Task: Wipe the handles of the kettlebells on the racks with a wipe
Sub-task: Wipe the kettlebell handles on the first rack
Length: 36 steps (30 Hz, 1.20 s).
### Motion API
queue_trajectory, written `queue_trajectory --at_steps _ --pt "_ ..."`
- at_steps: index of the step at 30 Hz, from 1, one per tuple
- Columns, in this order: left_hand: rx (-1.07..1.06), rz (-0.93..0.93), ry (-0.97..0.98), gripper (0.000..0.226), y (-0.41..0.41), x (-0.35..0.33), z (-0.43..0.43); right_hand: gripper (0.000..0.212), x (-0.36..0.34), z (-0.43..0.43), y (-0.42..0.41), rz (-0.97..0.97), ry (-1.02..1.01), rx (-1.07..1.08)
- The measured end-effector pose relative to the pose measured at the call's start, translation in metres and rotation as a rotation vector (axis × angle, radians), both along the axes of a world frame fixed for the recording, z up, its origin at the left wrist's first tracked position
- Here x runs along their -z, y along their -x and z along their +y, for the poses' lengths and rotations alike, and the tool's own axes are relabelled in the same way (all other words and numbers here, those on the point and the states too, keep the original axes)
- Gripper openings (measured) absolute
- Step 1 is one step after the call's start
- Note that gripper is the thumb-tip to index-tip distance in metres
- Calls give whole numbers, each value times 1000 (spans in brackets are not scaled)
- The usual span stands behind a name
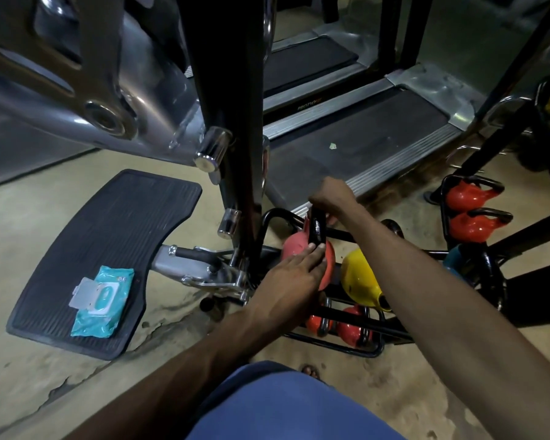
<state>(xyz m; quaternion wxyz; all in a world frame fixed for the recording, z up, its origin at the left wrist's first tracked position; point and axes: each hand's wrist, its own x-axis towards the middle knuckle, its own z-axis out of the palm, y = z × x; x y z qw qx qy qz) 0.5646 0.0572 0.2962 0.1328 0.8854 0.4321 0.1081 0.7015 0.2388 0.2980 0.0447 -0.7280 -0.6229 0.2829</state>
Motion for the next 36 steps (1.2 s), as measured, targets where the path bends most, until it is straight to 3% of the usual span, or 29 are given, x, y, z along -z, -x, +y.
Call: queue_trajectory --at_steps 2,5,8,10,14,19,21,24,27,29,32,36 --pt "-7 -23 2 66 0 2 1 15 17 -7 -9 270 41 227" --pt "-9 -56 0 63 2 7 2 30 53 -23 -21 510 -76 530" --pt "-13 -69 -9 59 3 10 3 10 51 -51 -7 919 26 793" --pt "-13 -60 -6 59 4 12 3 15 47 -55 -1 1184 104 960" --pt "0 -51 2 62 5 13 4 32 35 -54 -1 1353 297 1060" --pt "-12 -82 23 59 6 17 5 35 30 -83 -3 1484 371 913" --pt "-3 -97 16 58 7 15 4 31 30 -85 -5 1458 311 925" --pt "-77 -211 110 53 15 12 5 14 36 -101 -1 1178 -95 894" --pt "-241 -323 173 49 26 8 18 11 30 -155 7 769 -455 552" --pt "-306 -366 181 48 27 5 40 24 31 -174 11 582 -591 314" --pt "-356 -437 239 54 18 -5 77 37 36 -146 9 412 -587 46" --pt "-398 -396 334 57 3 -24 116 35 33 -104 -10 206 -511 -254"
